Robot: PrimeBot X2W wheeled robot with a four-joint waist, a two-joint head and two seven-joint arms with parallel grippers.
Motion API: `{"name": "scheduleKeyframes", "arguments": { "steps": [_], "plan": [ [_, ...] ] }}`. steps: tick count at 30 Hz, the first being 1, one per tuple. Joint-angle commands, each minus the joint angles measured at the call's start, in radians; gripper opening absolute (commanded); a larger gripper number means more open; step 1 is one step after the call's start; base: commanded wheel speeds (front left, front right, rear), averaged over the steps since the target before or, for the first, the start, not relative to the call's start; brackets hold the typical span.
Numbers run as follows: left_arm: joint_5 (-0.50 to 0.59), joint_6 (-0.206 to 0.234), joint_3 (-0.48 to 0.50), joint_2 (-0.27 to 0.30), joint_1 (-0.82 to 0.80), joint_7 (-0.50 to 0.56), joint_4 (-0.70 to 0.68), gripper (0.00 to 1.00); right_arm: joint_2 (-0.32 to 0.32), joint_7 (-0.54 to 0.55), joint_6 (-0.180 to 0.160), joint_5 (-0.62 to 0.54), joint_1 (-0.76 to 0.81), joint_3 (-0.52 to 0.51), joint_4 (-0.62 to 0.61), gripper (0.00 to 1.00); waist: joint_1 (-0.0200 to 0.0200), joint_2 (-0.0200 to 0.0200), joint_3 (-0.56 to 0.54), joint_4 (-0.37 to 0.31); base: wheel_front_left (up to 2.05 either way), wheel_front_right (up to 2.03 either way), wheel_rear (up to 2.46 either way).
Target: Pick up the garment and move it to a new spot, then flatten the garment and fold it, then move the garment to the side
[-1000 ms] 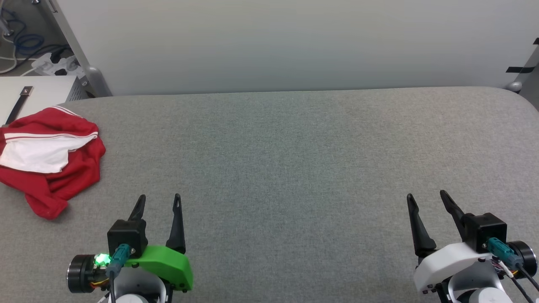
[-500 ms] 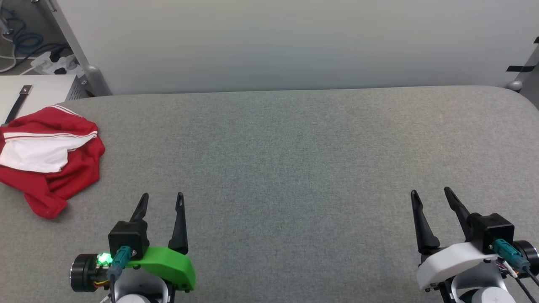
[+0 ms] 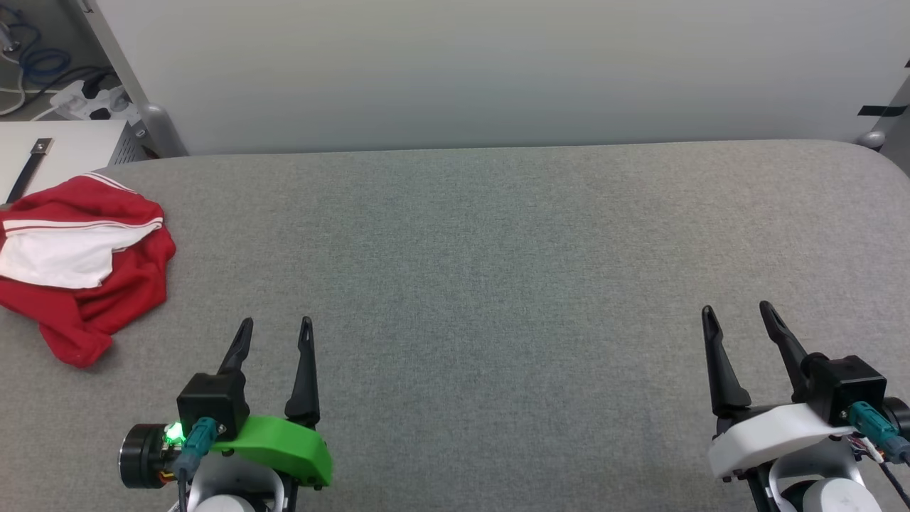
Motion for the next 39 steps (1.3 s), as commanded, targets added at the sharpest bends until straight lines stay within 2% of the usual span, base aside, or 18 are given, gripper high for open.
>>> {"name": "scheduleKeyframes", "arguments": {
  "steps": [1, 11, 24, 39],
  "plan": [
    [-0.006, -0.009, 0.001, -0.003, -0.024, -0.012, -0.01, 1.0, 0.001, -0.011, 0.0, 0.011, -0.021, -0.003, -0.012, 1.0, -0.0001, 0.0, 0.001, 0.0, 0.0, 0.0, 0.0],
    [-0.021, -0.016, -0.002, -0.003, -0.024, -0.032, -0.03, 1.0, 0.001, -0.031, -0.001, 0.032, -0.021, -0.004, -0.02, 1.0, -0.0001, 0.0, 0.002, 0.0, 0.0, 0.0, 0.0],
    [-0.038, -0.029, -0.023, -0.004, -0.021, -0.059, 0.042, 1.0, 0.001, -0.058, -0.001, -0.001, -0.014, 0.025, 0.019, 1.0, -0.0001, 0.0, -0.003, 0.002, 0.0, 0.0, 0.0],
    [-0.062, -0.045, -0.037, -0.005, -0.031, -0.09, 0.055, 1.0, 0.001, -0.088, -0.001, 0.02, -0.023, 0.022, 0.026, 1.0, -0.0001, 0.0, 0.014, 0.012, 0.0, 0.0, 0.0]
  ]
}}
